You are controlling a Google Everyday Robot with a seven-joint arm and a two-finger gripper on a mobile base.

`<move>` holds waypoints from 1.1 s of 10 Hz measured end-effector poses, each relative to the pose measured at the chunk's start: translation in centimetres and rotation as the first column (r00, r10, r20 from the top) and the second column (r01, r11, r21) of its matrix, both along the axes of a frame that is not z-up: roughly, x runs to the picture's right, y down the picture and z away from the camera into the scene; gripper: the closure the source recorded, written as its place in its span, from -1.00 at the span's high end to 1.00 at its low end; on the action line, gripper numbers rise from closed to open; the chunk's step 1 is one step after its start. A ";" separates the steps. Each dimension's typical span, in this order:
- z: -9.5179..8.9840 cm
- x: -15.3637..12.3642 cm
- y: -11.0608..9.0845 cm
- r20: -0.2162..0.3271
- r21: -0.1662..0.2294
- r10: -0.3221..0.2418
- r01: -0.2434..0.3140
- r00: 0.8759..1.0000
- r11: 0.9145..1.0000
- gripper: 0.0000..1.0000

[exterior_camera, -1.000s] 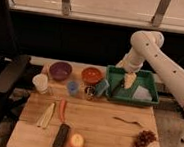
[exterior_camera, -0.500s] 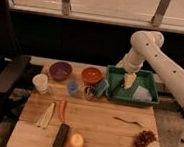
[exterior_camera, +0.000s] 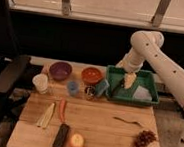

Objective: Place eraser in plastic cup

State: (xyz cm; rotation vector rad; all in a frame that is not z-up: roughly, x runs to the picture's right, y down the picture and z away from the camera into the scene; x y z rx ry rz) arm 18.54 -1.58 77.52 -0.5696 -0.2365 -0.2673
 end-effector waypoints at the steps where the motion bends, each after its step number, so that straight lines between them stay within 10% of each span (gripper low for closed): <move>1: 0.0 0.0 0.0 0.000 0.000 0.000 0.000 1.000 1.000 0.54; 8: -0.3 -0.3 0.2 0.012 0.008 -0.034 0.034 0.999 0.999 0.54; 11: -1.6 -4.8 2.0 0.147 0.066 -0.267 0.260 0.953 0.964 0.54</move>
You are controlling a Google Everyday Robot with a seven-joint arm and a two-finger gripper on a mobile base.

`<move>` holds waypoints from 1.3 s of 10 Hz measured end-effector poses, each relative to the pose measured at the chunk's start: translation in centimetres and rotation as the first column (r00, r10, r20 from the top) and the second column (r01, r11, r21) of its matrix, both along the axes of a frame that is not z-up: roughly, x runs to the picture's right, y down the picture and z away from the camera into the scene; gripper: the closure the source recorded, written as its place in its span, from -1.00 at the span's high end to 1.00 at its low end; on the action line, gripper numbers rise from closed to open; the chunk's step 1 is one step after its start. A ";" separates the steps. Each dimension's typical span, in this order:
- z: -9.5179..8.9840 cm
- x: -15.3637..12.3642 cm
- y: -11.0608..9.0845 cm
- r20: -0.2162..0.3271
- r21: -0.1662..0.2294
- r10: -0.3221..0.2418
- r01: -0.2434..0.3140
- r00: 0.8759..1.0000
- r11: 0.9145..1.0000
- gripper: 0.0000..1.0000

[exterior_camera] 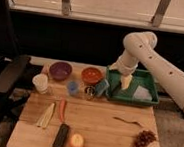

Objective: Place eraser in plastic cup

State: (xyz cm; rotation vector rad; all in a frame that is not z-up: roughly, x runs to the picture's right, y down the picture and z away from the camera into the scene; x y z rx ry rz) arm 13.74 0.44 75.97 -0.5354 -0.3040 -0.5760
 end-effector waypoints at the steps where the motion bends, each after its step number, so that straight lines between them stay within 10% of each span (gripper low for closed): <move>1: -0.4 -2.2 1.1 0.048 0.013 -0.073 0.072 0.996 0.997 0.54; 5: -2.1 -8.9 5.7 0.168 0.020 -0.194 0.193 0.967 0.981 0.54; 13: -2.0 -11.3 8.1 0.197 0.013 -0.239 0.241 0.951 0.970 0.54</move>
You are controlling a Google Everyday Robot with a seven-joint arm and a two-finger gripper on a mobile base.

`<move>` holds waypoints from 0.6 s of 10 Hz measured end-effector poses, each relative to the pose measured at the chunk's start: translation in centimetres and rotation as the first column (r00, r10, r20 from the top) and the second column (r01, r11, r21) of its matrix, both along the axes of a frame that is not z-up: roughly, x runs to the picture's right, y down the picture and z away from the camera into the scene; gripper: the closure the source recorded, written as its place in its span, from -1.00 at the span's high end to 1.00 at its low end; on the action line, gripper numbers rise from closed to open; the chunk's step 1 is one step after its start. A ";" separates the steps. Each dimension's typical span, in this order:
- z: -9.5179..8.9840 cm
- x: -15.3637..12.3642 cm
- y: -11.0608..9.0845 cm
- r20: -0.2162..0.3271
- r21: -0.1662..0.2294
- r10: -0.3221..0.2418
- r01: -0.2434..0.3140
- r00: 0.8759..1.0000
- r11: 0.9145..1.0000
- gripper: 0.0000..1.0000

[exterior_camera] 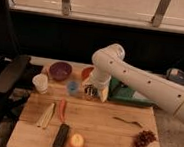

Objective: Place eraser in plastic cup

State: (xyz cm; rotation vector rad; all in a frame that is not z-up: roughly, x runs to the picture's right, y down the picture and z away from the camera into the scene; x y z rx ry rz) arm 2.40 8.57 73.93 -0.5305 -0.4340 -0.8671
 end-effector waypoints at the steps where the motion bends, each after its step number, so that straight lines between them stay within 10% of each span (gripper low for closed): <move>1: 0.0 -2.0 1.4 0.024 -0.008 -0.017 0.017 1.000 1.000 0.54; 6: -1.4 -10.4 9.2 0.215 -0.062 -0.031 0.045 0.976 0.997 0.54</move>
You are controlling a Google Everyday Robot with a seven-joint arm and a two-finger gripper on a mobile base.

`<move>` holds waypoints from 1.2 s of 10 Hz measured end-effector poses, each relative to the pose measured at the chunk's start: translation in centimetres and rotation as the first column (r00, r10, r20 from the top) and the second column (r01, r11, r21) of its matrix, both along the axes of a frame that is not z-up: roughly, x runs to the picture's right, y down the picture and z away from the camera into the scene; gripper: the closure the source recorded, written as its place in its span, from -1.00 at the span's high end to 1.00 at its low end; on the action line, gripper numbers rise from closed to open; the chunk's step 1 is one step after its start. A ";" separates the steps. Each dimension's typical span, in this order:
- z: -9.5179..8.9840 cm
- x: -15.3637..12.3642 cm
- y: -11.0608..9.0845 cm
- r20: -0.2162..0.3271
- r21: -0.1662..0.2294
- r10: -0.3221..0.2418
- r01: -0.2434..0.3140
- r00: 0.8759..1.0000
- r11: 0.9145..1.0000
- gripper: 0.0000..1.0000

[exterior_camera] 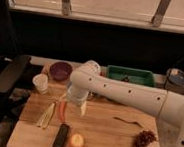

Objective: Place eraser in plastic cup

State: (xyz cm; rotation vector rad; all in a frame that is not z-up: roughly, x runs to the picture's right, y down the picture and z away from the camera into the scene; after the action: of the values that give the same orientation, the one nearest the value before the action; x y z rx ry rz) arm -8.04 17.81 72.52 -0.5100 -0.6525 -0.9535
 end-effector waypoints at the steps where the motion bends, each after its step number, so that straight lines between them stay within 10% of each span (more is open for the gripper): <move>1: -0.5 -0.4 1.3 0.024 -0.003 0.011 -0.011 1.000 1.000 0.54; 5: -0.3 -2.5 5.1 0.078 -0.062 0.056 -0.052 0.995 0.997 0.54; 12: 0.5 -2.9 5.3 0.092 -0.079 0.037 -0.029 0.995 0.996 0.54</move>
State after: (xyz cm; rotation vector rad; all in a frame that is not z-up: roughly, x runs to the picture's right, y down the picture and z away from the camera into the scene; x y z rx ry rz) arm -10.92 23.12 73.03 -0.5242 -0.7821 -0.9275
